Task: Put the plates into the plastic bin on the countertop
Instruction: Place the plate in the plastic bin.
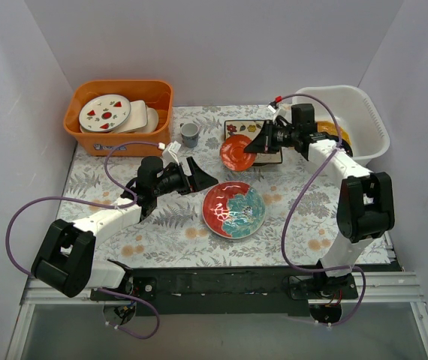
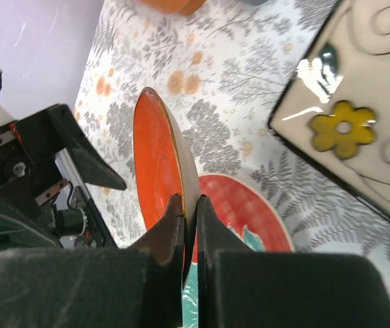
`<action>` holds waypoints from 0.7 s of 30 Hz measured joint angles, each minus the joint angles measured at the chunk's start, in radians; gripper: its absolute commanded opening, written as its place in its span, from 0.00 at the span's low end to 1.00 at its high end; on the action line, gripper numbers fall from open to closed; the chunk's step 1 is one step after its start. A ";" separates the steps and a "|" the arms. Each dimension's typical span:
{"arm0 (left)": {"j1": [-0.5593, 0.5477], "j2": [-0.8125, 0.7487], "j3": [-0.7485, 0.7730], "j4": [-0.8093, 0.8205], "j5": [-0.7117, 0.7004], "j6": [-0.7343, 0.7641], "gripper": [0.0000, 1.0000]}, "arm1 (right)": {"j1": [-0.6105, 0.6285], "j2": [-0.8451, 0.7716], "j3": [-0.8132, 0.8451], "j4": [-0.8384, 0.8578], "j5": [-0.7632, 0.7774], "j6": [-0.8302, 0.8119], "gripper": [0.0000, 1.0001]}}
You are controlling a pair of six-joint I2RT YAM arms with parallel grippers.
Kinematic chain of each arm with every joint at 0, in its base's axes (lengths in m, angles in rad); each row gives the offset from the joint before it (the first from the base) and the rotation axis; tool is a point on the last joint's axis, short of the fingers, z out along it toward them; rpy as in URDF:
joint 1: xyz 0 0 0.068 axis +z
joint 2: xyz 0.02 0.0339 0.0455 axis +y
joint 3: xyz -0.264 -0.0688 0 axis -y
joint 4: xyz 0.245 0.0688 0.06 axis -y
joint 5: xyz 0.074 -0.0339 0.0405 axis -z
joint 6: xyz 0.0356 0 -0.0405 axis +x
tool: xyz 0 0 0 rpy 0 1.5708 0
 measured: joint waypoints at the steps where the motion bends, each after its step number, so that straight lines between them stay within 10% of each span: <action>1: 0.000 0.000 0.000 -0.003 -0.001 0.000 0.98 | -0.010 0.002 0.006 -0.003 0.003 -0.003 0.01; 21: 0.000 -0.011 0.000 -0.019 -0.026 0.006 0.98 | -0.290 0.007 0.119 -0.061 0.053 -0.024 0.01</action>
